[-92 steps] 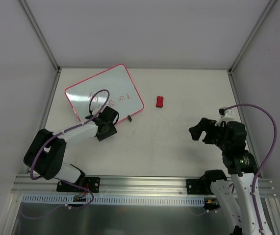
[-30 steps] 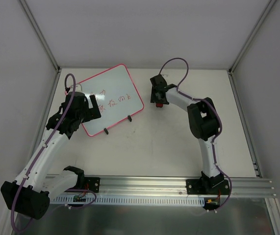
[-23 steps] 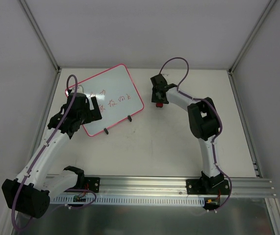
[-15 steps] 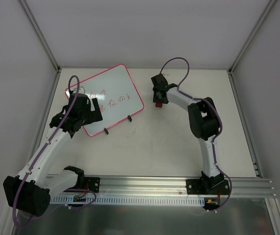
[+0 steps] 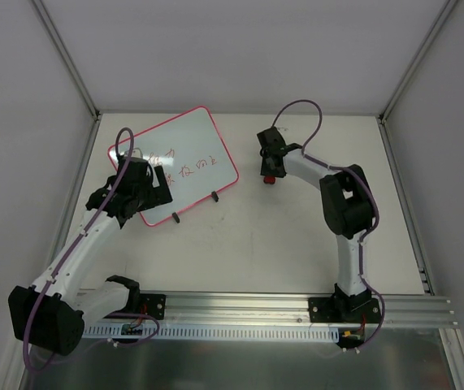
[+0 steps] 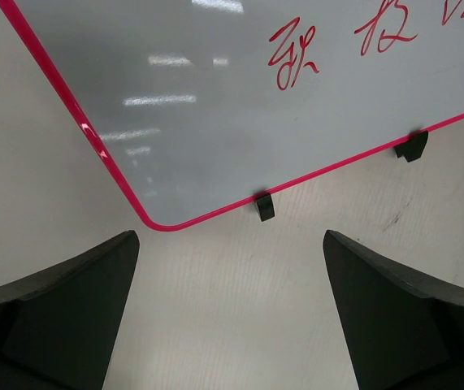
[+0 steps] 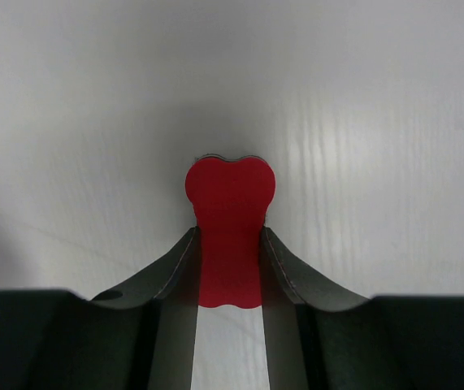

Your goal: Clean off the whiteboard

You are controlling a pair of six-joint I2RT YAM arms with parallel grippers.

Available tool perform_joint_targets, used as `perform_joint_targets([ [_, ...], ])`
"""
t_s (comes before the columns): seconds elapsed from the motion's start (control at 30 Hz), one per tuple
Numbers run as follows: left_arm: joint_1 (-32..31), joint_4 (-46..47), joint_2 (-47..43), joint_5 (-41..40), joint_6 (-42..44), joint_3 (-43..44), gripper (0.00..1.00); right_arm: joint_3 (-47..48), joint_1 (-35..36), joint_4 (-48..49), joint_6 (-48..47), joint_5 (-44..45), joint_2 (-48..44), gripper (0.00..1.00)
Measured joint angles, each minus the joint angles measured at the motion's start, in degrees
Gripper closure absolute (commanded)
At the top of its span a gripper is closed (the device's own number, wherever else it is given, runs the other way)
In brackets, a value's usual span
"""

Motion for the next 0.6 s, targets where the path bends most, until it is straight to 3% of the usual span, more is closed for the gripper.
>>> perform_joint_targets([
  [0.23, -0.02, 0.20, 3.48, 0.50, -4.98, -1.29, 0.05, -15.06, 0.00, -0.13, -1.29, -0.37, -16.63, 1.00],
  [0.6, -6.64, 3.63, 12.24, -3.78, -16.83, -4.61, 0.33, -36.57, 0.00, 3.67, -2.29, -5.27, -47.32, 0.99],
])
